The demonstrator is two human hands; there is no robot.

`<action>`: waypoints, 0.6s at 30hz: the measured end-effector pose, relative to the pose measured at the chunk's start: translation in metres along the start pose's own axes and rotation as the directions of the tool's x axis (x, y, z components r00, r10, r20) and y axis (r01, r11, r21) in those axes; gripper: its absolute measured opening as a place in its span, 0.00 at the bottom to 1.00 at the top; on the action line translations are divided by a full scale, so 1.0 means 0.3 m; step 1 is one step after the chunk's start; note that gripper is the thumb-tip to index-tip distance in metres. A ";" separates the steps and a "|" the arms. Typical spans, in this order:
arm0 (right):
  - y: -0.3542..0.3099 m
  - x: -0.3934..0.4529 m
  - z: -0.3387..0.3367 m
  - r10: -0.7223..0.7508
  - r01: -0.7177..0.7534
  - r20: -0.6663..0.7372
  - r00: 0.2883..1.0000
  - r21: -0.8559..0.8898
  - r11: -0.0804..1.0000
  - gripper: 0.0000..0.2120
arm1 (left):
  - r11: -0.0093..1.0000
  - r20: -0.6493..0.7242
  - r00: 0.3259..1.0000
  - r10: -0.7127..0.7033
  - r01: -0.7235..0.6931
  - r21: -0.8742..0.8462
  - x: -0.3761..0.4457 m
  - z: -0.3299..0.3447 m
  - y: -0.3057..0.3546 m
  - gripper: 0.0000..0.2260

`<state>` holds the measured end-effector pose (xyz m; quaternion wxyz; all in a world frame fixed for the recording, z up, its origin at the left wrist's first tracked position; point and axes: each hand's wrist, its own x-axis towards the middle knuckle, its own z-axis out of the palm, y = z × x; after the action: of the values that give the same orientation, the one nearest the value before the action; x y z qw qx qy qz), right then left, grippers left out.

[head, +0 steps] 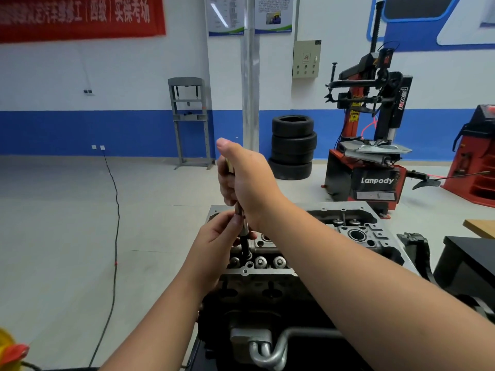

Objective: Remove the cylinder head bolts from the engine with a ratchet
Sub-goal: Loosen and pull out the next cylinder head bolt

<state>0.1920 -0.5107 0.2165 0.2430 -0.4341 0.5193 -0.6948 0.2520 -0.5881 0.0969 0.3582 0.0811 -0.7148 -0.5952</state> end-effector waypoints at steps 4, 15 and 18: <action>0.009 -0.014 0.013 -0.091 0.083 -0.168 0.982 -0.050 0.995 0.16 | 0.999 -0.073 0.997 0.034 -0.036 -0.027 0.012 0.014 -0.002 0.04; -0.019 0.007 -0.001 -0.065 0.065 0.018 0.998 -0.016 0.998 0.20 | 0.998 0.041 0.998 -0.055 0.056 -0.039 0.004 -0.011 -0.014 0.17; -0.029 0.010 -0.017 -0.020 0.018 0.070 0.997 0.023 1.000 0.15 | 0.999 0.023 0.999 -0.042 0.042 0.004 0.004 -0.007 -0.007 0.18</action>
<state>0.1871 -0.5074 0.2252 0.2591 -0.4604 0.4986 -0.6873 0.2516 -0.5910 0.0955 0.3372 0.0897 -0.7180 -0.6022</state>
